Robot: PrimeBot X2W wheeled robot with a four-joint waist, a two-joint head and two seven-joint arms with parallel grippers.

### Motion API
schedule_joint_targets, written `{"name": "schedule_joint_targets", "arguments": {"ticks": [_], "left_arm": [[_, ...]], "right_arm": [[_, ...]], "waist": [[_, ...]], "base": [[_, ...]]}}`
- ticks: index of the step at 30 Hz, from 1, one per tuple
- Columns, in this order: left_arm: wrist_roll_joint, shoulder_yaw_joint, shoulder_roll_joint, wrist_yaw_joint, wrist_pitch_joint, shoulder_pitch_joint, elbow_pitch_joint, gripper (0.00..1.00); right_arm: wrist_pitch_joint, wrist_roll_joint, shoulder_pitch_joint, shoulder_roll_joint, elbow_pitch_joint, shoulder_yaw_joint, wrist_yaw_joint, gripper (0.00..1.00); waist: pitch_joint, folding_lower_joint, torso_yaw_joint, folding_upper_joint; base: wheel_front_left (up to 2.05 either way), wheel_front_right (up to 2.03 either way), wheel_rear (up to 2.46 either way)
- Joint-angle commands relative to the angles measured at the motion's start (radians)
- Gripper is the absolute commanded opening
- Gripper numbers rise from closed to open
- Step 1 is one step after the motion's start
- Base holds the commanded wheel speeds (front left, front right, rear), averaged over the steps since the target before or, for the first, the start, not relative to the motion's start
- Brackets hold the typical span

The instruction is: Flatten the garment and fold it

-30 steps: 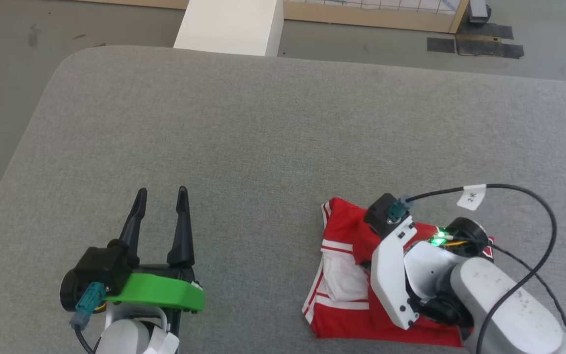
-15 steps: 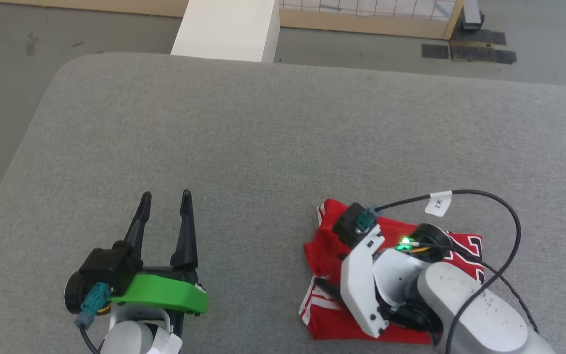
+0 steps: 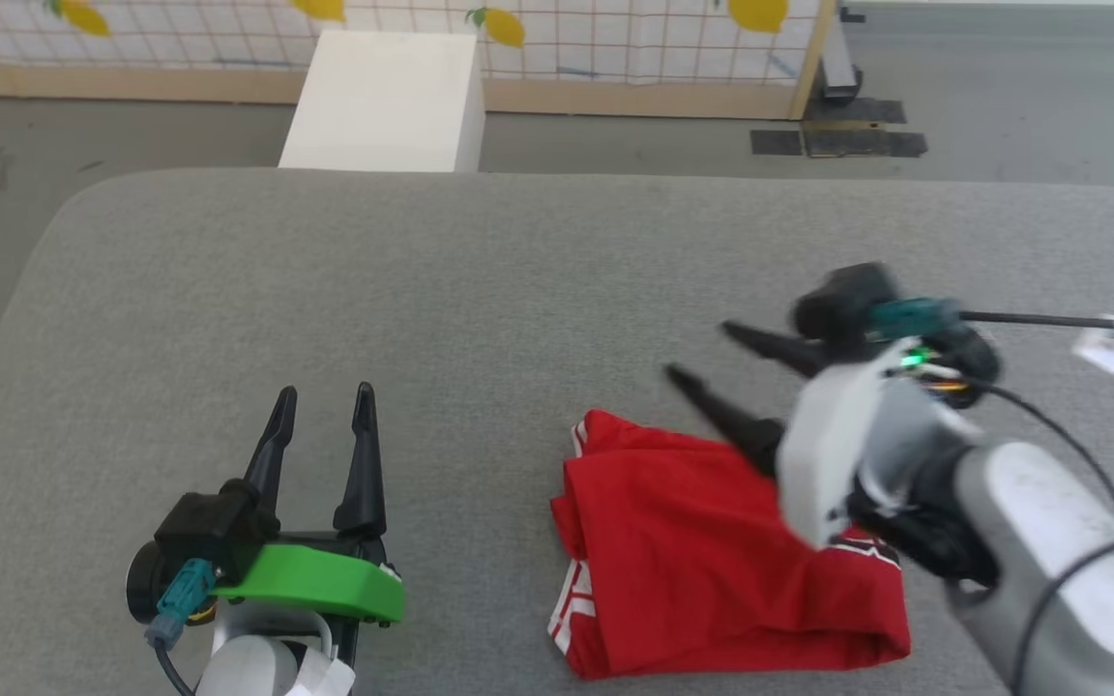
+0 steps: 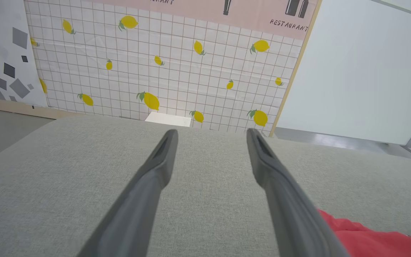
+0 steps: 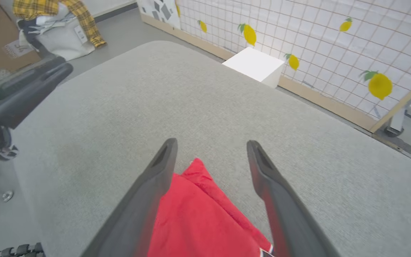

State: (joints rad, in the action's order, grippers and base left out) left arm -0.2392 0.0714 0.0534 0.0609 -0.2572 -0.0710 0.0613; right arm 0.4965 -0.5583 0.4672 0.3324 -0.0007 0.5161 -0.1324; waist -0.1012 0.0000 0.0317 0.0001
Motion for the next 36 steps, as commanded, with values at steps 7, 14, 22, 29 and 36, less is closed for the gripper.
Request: {"name": "schedule_joint_targets", "arguments": {"ticks": [7,14,22,29,36], "left_arm": [[-0.003,0.004,-0.003,0.005,-0.005,0.013,0.009,1.0],[-0.004,0.015,-0.003,0.005,-0.005,0.001,0.012,1.0],[-0.007,0.032,-0.003,0.004,-0.005,-0.014,0.015,1.0],[-0.017,0.04,-0.003,0.001,-0.005,-0.026,0.018,1.0],[-0.022,0.046,-0.003,-0.004,-0.005,-0.026,0.019,1.0]], "right_arm": [[0.004,0.06,-0.17,0.037,0.016,-0.211,0.002,1.0],[0.103,0.125,-0.3,0.019,0.072,-0.306,0.002,1.0],[0.19,0.214,-0.326,-0.038,0.156,-0.322,0.002,1.0],[0.238,0.22,-0.325,-0.057,0.237,-0.275,0.002,1.0],[0.254,0.165,-0.314,-0.041,0.268,-0.231,0.002,0.0]], "waist": [[0.008,0.0,-0.044,-0.0001],[-0.013,0.0,-0.04,-0.0001],[-0.043,0.0,-0.019,-0.0001],[-0.062,0.0,0.001,-0.0001],[-0.064,0.0,0.016,-0.0001]], "base": [[0.0,0.0,0.0],[0.0,0.0,0.0],[0.0,0.0,0.0],[0.0,0.0,0.0],[0.0,0.0,0.0]]}}
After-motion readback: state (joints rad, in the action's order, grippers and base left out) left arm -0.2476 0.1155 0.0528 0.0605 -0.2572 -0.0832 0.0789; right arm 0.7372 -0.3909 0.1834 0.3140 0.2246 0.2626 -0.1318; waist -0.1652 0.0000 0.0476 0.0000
